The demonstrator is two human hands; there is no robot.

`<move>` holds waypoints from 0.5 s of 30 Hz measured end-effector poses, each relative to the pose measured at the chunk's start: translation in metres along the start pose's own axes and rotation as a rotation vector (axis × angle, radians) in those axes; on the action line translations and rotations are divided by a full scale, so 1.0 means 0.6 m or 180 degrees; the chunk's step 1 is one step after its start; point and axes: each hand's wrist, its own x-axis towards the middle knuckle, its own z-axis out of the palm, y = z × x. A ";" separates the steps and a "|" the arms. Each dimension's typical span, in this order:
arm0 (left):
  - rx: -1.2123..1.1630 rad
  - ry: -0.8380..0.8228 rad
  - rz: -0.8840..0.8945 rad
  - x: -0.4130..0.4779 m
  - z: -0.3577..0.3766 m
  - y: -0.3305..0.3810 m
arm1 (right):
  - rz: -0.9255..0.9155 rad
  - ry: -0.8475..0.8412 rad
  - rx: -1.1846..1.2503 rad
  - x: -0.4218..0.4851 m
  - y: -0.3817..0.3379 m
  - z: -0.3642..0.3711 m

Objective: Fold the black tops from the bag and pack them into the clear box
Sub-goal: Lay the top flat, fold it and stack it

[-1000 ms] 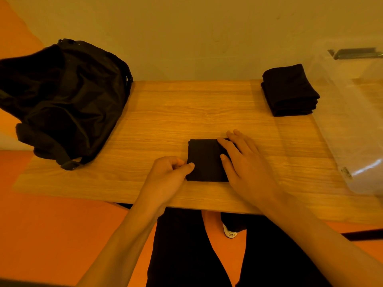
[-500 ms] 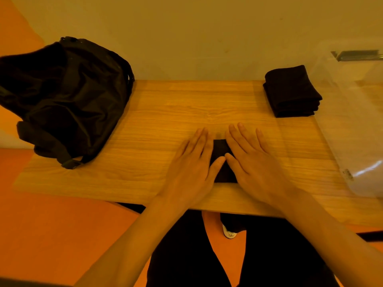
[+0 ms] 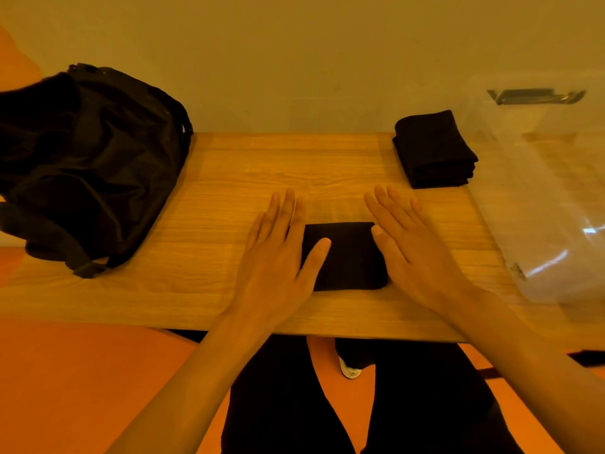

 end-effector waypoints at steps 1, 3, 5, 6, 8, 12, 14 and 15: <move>0.0018 0.0135 0.0150 0.000 -0.005 0.007 | -0.0045 0.0143 0.0000 0.002 -0.003 -0.003; 0.0199 0.0149 0.0504 0.001 -0.002 0.021 | -0.0163 0.0177 -0.0127 0.005 -0.015 -0.001; 0.0457 -0.0086 0.0597 0.004 0.015 0.024 | -0.0308 -0.0092 -0.0366 0.010 -0.029 0.014; 0.0515 -0.0197 0.0515 0.007 0.024 0.019 | -0.0340 -0.0240 -0.0454 0.012 -0.033 0.024; 0.0465 -0.0294 0.0244 0.011 0.035 0.004 | -0.0277 -0.0346 -0.0522 0.019 -0.031 0.042; 0.0309 -0.0320 -0.0038 0.009 0.040 -0.014 | -0.0078 -0.0339 -0.0531 0.021 -0.021 0.056; 0.0349 -0.0320 -0.0048 0.007 0.043 -0.014 | -0.0041 -0.0378 -0.0564 0.019 -0.022 0.057; 0.0359 -0.0313 -0.0063 0.007 0.044 -0.012 | -0.0019 -0.0389 -0.0563 0.019 -0.024 0.058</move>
